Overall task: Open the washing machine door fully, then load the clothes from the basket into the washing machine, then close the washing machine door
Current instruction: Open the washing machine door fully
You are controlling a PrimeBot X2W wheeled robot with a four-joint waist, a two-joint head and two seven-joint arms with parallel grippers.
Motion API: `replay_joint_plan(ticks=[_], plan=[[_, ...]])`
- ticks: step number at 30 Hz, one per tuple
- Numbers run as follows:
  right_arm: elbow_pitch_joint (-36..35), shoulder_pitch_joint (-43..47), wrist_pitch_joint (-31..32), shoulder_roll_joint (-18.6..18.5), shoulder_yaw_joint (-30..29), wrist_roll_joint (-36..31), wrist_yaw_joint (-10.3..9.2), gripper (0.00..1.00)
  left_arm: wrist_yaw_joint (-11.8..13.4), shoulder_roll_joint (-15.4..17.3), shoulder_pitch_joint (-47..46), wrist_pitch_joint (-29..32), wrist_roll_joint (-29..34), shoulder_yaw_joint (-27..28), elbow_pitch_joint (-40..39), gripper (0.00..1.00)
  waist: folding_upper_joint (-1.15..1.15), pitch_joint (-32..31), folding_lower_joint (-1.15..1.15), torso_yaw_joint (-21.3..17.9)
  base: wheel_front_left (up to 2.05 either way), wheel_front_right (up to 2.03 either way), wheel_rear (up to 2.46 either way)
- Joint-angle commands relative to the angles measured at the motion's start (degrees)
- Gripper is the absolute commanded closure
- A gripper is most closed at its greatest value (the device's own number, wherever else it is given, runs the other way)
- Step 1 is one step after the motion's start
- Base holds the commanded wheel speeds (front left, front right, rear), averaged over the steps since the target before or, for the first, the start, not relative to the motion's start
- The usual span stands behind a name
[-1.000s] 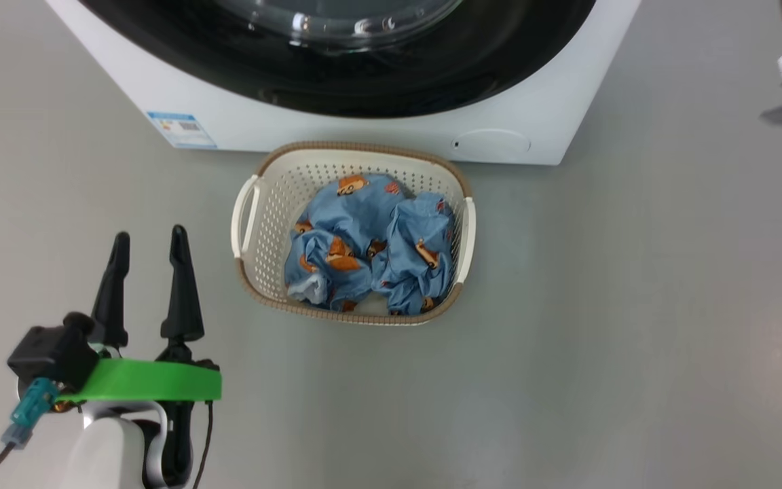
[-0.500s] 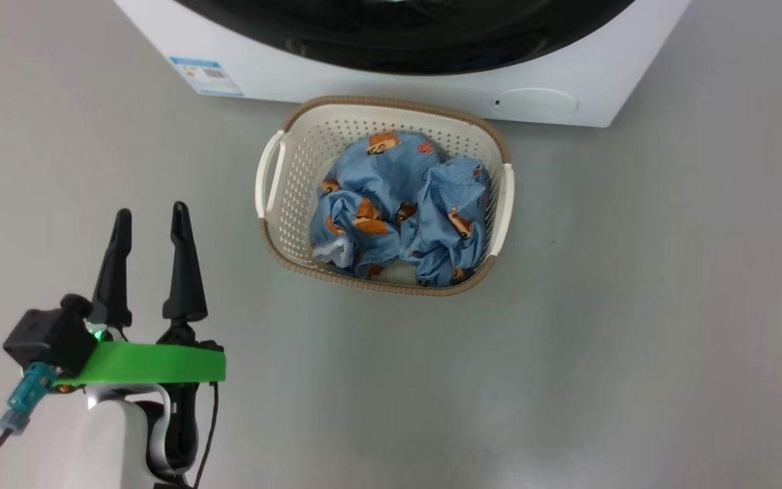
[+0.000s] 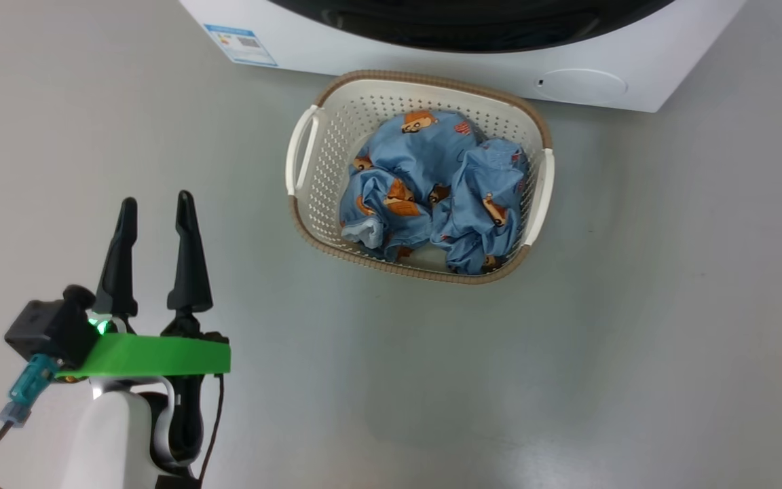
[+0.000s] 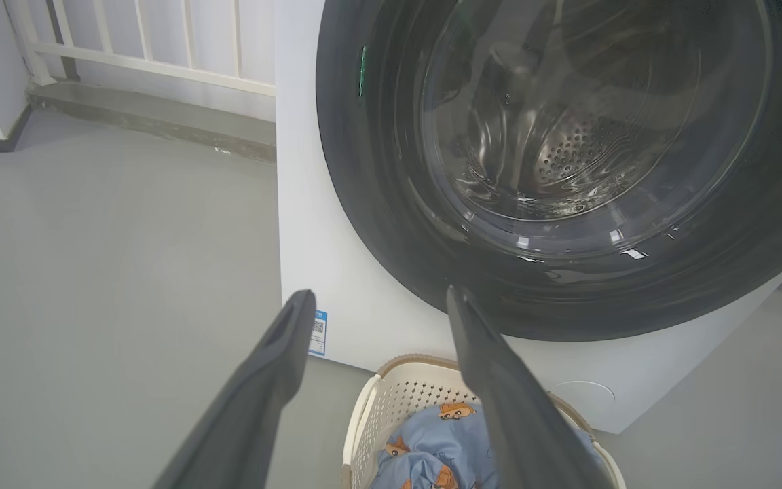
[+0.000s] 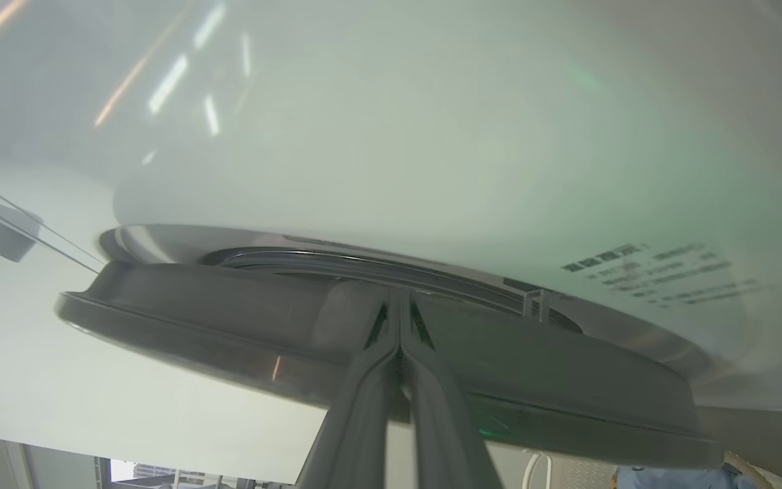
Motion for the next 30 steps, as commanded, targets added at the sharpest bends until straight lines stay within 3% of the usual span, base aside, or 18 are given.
replay_joint_plan(ticks=[1, 14, 30], plan=[[-1.0, -1.6, 0.3, 0.4, 0.6, 0.0, 0.26, 1.00, -0.4, 1.3, -0.7, -0.4, -0.7, 1.7, -1.6, 0.00, 0.00, 0.3, 0.00, 0.7, 0.00, 0.00, 0.00], [2.7, -3.8, 3.7, 1.5, 3.0, -1.3, 0.26, 1.00, 0.3, 1.3, -0.4, -0.4, -2.1, 0.7, -1.2, 0.00, 0.00, 0.4, 0.00, 2.5, 0.00, 0.00, 0.00], [-3.1, 12.4, 8.7, 3.7, 3.9, 3.1, 0.26, 1.00, -0.1, 1.3, 5.0, -0.4, 0.9, 4.0, -0.8, 0.00, 0.00, -9.3, 0.00, 0.1, 0.00, 0.00, 0.00]])
